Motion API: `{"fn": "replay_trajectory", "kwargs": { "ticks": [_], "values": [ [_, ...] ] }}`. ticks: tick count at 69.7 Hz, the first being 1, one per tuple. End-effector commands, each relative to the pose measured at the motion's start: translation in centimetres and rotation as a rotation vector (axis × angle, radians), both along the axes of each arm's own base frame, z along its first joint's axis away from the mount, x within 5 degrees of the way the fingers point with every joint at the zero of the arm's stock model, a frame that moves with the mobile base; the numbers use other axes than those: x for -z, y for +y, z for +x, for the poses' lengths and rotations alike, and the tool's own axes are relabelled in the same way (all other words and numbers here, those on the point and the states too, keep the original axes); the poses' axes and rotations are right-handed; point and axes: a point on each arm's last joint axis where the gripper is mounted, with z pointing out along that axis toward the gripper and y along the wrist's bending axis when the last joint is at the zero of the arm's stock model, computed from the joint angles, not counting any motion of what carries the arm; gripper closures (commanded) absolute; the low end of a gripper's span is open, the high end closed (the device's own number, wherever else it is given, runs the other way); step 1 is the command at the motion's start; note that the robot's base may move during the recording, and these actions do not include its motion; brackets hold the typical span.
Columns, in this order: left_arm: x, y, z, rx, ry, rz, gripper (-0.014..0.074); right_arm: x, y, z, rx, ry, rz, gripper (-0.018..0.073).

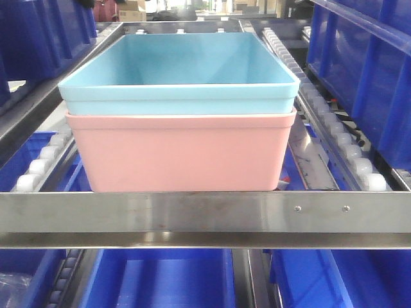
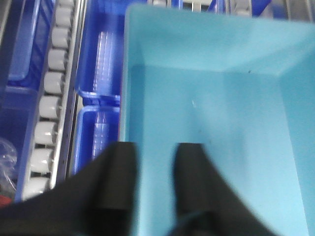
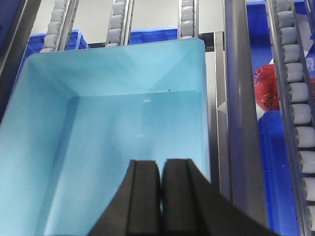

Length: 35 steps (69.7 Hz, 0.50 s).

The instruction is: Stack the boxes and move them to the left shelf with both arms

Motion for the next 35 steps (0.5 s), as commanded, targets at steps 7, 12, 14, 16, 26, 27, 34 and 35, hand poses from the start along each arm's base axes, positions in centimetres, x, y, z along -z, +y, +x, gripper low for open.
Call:
{"fn": "replay_trajectory", "kwargs": {
  "ticks": [7,12,14,16,26,27,34,35],
  "values": [
    [-3.4,0.5,-0.9,0.014,-0.125,-0.041,0.0602,-3.1,-0.6,-0.7,-0.024,-0.118,0.022,0.0502],
    [-3.4,0.9,-1.5,-0.005,-0.095,-0.006,0.0602,-3.0,-0.9,-0.9,-0.008,-0.094,-0.007,0.0502],
    [-3.4,1.1,-1.9,-0.004,-0.086,-0.001,0.0602,-2.8,-1.1,-1.0,-0.009,-0.092,-0.034,0.0502],
    [-3.5,1.2,-2.5,0.007,-0.094,-0.006,0.0602,-2.7,-1.1,-1.1,-0.022,-0.103,-0.057,0.0502],
    [-2.4,1.6,-6.6,0.131,-0.212,-0.018,0.0601,-1.1,-1.9,-3.6,-0.129,-0.174,-0.057,0.0503],
    [-2.2,1.6,-7.0,0.146,-0.227,-0.029,0.0601,-1.3,-2.1,-4.2,-0.141,-0.193,-0.045,0.0503],
    [-0.5,2.7,-10.1,0.227,-0.303,-0.087,0.0601,-1.0,-3.0,-7.2,-0.249,-0.312,0.032,0.0503],
    [-0.3,2.9,-10.5,0.238,-0.317,-0.097,0.0601,-0.6,-3.1,-7.6,-0.264,-0.32,0.029,0.0503]
  ]
}}
